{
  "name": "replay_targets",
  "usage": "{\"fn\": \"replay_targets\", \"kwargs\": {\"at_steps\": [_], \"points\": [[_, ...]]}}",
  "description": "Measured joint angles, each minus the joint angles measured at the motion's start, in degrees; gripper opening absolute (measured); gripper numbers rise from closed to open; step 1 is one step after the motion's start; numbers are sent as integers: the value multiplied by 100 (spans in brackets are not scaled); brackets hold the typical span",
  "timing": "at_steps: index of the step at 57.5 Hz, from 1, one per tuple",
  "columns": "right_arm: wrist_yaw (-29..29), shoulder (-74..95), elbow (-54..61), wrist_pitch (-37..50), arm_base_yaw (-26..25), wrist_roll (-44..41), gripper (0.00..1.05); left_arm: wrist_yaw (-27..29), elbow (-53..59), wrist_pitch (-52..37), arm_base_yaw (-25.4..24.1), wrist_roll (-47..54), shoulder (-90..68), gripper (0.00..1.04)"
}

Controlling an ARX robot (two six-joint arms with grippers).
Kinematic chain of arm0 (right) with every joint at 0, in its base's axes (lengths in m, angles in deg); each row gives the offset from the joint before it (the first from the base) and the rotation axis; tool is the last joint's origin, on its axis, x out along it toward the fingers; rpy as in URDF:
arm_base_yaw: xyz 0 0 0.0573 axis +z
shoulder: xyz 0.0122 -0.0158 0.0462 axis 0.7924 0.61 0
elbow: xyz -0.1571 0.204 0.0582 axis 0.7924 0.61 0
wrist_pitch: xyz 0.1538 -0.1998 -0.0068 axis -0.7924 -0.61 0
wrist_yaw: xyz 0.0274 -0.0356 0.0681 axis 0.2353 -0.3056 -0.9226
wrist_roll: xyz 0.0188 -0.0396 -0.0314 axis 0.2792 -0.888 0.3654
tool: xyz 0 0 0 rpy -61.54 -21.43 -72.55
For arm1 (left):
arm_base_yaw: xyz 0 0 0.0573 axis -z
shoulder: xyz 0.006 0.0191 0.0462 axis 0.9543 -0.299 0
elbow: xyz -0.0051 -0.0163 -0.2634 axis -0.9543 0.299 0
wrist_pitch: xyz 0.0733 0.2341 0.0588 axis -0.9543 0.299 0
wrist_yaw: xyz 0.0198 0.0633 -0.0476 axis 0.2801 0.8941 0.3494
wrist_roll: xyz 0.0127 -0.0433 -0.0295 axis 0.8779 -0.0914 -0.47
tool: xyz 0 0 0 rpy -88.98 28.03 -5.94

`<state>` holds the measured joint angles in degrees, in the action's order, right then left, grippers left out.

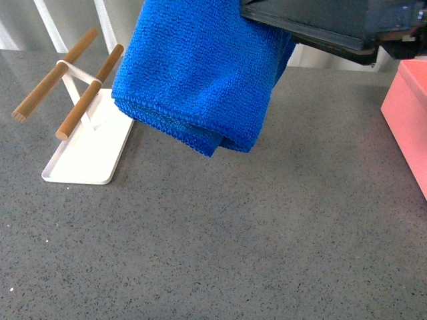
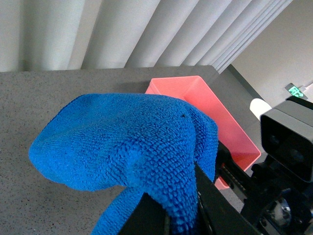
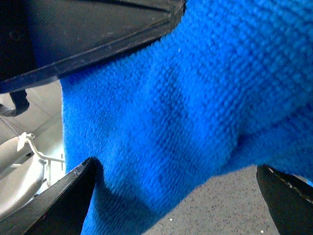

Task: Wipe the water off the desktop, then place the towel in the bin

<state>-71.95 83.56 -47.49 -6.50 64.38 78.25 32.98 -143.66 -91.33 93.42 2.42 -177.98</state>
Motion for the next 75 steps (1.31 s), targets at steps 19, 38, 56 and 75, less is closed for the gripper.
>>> {"fn": "replay_targets", "kwargs": {"at_steps": [19, 38, 56, 75], "points": [[-35, 621, -518, 555, 332, 459, 97, 9, 0, 0, -2, 0, 0, 5], [203, 798, -721, 846, 476, 859, 50, 33, 0, 0, -2, -9, 0, 7], [363, 796, -721, 911, 442, 977, 6, 13, 0, 0, -2, -11, 0, 55], [481, 651, -647, 568, 334, 826, 3, -4, 0, 0, -2, -11, 0, 99]]}}
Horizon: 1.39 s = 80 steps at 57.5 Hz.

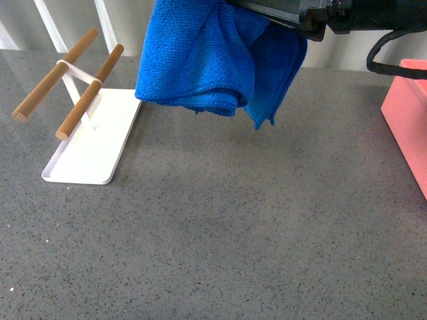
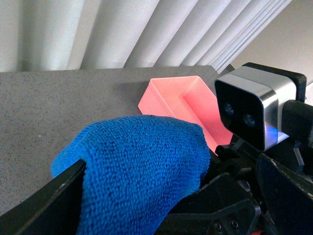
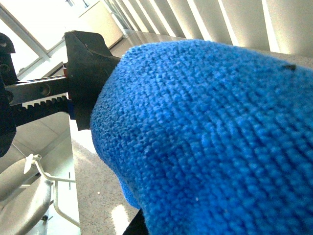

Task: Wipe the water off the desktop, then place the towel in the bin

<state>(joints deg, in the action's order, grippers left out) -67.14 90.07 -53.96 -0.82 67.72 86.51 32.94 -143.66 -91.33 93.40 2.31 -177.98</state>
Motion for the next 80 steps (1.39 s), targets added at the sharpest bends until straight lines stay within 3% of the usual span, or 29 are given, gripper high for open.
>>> {"fn": "replay_targets", "kwargs": {"at_steps": [16, 19, 20, 24, 28, 30, 37, 52, 80], "points": [[46, -122, 26, -236, -87, -177, 3, 9, 0, -2, 2, -2, 0, 98], [55, -127, 35, -262, -92, -199, 3, 896, 144, -409, 118, 273, 7, 93], [57, -131, 35, -269, -94, -205, 3, 1523, 286, -763, 151, 420, 35, 90], [74, -142, 42, -297, -96, -229, 3, 3106, 839, -1631, 166, 1060, 203, 79], [77, -146, 63, -315, -98, -258, 3, 4146, 1423, -2135, 66, 1425, 496, 68], [83, -157, 74, -341, -101, -273, 3, 4400, 1690, -2277, -26, 1552, 671, 63], [111, -168, 96, -369, -146, -313, 3, 4406, 2441, -2542, -361, 1779, 1226, 45], [127, -227, 129, -487, -166, -385, 3, 3838, 3744, -2745, -859, 1904, 2186, 4], [173, -393, 138, -684, -260, -520, 3, 3263, 4955, -2367, -1484, 1954, 3790, 4]]}}
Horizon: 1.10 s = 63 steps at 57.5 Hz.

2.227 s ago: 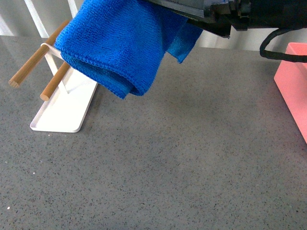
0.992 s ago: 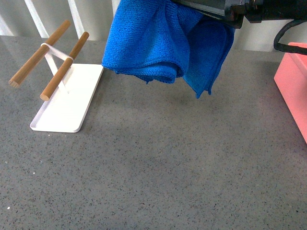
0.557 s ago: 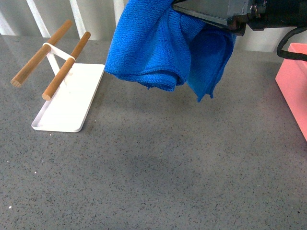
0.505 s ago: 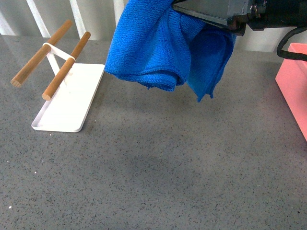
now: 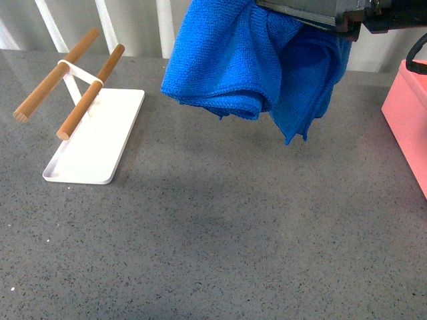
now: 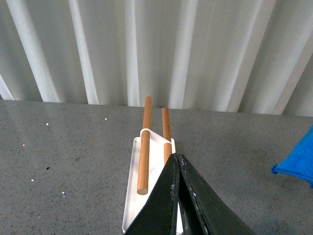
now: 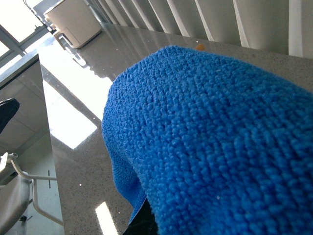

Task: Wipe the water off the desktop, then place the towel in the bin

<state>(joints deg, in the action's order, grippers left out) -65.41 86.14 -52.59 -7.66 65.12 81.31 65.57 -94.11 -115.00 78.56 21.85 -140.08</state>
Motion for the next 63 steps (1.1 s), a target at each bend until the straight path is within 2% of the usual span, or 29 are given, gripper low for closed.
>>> {"fn": "replay_targets", "kwargs": {"at_steps": [6, 11, 16, 21, 26, 63], "points": [[20, -7, 0, -28, -4, 0, 3, -87, 166, 208, -98, 0, 369, 4], [20, -9, 0, -44, -4, -2, 3, -514, 284, 415, -424, 2, 684, 4], [37, -9, 0, -46, 4, -2, 3, -533, 369, 610, -553, 2, 979, 4], [66, -9, 0, -46, 22, -2, 3, -542, 570, 404, -581, 2, 1056, 4], [72, -11, 0, -48, 46, -2, 3, -553, 623, 599, -584, 4, 1250, 4], [229, -17, -55, -310, 188, -186, 3, -566, 627, 2660, -584, 4, 3486, 4]]}}
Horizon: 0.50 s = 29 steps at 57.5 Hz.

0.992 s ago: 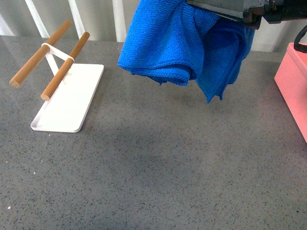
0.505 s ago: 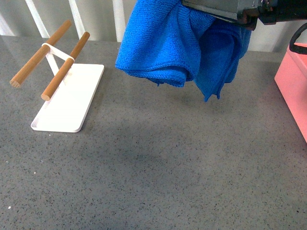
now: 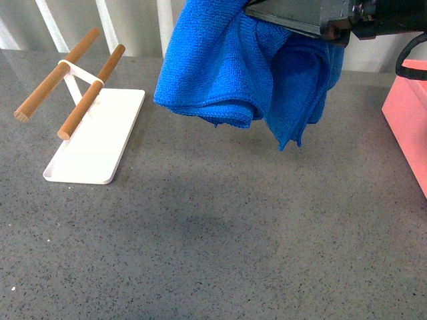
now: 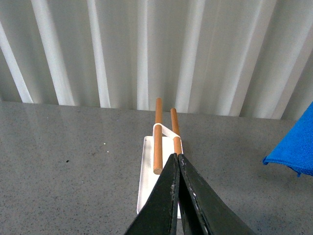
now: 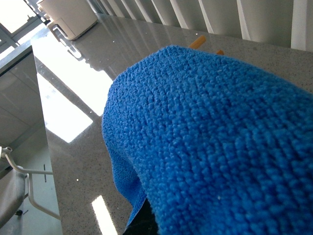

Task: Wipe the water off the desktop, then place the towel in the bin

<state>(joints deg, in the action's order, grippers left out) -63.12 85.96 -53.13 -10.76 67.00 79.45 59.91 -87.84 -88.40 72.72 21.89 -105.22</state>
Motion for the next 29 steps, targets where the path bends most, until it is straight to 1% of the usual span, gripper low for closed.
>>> {"fn": "replay_targets", "kwargs": {"at_steps": [29], "points": [[-11, 0, -28, -179, 9, -133, 3, 2, 0, 839, 0, 0, 841, 4]]}}
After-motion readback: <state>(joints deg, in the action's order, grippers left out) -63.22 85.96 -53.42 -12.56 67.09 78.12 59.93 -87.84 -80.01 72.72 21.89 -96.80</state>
